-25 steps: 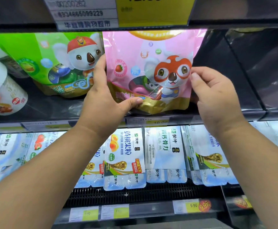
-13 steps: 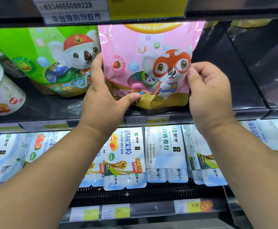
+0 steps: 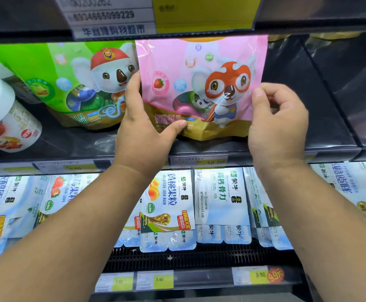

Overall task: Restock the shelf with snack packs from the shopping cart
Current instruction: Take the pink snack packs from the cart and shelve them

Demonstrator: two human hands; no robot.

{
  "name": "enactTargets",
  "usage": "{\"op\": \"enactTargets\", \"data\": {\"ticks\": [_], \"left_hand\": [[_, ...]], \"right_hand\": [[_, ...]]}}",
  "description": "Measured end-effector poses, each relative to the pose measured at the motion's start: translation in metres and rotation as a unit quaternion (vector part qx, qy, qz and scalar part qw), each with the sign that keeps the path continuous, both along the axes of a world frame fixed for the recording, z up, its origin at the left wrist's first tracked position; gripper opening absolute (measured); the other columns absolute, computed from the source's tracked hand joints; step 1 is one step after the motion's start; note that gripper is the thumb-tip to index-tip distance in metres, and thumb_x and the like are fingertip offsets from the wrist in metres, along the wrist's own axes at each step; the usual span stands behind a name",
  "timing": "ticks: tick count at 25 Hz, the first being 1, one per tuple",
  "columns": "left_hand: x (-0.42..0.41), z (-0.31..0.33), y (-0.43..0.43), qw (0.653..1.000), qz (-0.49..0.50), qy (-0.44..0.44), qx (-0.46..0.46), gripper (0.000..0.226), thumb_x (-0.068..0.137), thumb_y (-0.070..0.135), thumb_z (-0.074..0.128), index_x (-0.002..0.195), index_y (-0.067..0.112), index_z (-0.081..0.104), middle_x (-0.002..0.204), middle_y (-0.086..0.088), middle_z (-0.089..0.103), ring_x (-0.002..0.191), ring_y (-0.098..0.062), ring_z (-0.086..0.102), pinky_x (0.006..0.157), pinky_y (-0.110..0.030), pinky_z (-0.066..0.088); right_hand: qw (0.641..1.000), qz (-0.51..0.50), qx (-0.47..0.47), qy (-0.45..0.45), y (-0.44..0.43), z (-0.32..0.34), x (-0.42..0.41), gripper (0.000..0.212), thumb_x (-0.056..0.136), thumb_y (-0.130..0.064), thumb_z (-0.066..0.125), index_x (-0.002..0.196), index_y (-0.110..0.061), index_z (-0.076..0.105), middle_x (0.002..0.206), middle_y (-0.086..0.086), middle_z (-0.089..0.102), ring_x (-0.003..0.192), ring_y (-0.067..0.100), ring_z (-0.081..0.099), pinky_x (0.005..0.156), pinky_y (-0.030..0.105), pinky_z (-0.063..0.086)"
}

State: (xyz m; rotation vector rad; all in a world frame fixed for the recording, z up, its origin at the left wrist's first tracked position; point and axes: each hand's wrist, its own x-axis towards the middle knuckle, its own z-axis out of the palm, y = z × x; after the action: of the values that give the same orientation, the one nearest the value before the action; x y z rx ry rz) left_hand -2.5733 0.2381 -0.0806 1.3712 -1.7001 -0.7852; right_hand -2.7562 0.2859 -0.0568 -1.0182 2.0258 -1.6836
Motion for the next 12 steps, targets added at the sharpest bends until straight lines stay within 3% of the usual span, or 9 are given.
{"op": "enactTargets", "data": {"ticks": [3, 6, 7, 10, 12], "left_hand": [[0.003, 0.0, 0.004, 1.0, -0.009, -0.006, -0.009, 0.102, 0.072, 0.045, 0.077, 0.151, 0.036, 0.013, 0.146, 0.0, 0.047, 0.129, -0.02, 0.053, 0.101, -0.046, 0.05], [0.006, 0.003, 0.011, 1.0, -0.021, -0.008, -0.005, 0.102, 0.075, 0.045, 0.077, 0.153, 0.031, 0.013, 0.147, -0.003, 0.045, 0.129, -0.022, 0.051, 0.102, -0.046, 0.049], [0.006, 0.005, 0.013, 1.0, -0.027, 0.0, 0.0, 0.103, 0.075, 0.046, 0.077, 0.154, 0.028, 0.013, 0.147, -0.004, 0.045, 0.13, -0.022, 0.051, 0.104, -0.045, 0.047], [-0.001, 0.009, 0.018, 0.999, -0.021, 0.022, 0.01, 0.11, 0.071, 0.052, 0.078, 0.155, 0.023, 0.013, 0.148, -0.004, 0.042, 0.134, -0.019, 0.047, 0.109, -0.042, 0.043], [-0.01, 0.012, 0.015, 1.0, -0.002, 0.015, 0.005, 0.113, 0.068, 0.052, 0.079, 0.154, 0.023, 0.012, 0.151, -0.004, 0.038, 0.139, -0.018, 0.04, 0.112, -0.043, 0.039]], "right_hand": [[0.999, 0.022, 0.007, 0.028, 0.009, 0.005, -0.002, 0.011, 0.091, -0.034, 0.061, 0.091, -0.024, 0.067, 0.092, 0.0, 0.066, 0.084, 0.013, 0.061, 0.079, 0.038, 0.055], [0.996, 0.075, 0.012, -0.04, 0.02, 0.012, 0.01, 0.02, 0.088, -0.038, 0.07, 0.099, -0.022, 0.063, 0.088, -0.007, 0.066, 0.07, 0.014, 0.064, 0.055, 0.028, 0.055], [0.995, 0.081, 0.013, -0.063, 0.022, 0.013, 0.013, 0.027, 0.085, -0.038, 0.074, 0.102, -0.022, 0.061, 0.091, -0.005, 0.068, 0.069, 0.016, 0.067, 0.053, 0.029, 0.056], [0.995, 0.077, 0.006, -0.071, 0.02, 0.008, 0.017, 0.042, 0.076, -0.036, 0.082, 0.107, -0.022, 0.057, 0.099, -0.003, 0.069, 0.082, 0.02, 0.072, 0.07, 0.041, 0.061], [0.995, 0.072, -0.003, -0.071, 0.015, 0.006, 0.017, 0.048, 0.073, -0.029, 0.085, 0.108, -0.02, 0.054, 0.102, -0.001, 0.068, 0.081, 0.017, 0.072, 0.074, 0.04, 0.061]]}}
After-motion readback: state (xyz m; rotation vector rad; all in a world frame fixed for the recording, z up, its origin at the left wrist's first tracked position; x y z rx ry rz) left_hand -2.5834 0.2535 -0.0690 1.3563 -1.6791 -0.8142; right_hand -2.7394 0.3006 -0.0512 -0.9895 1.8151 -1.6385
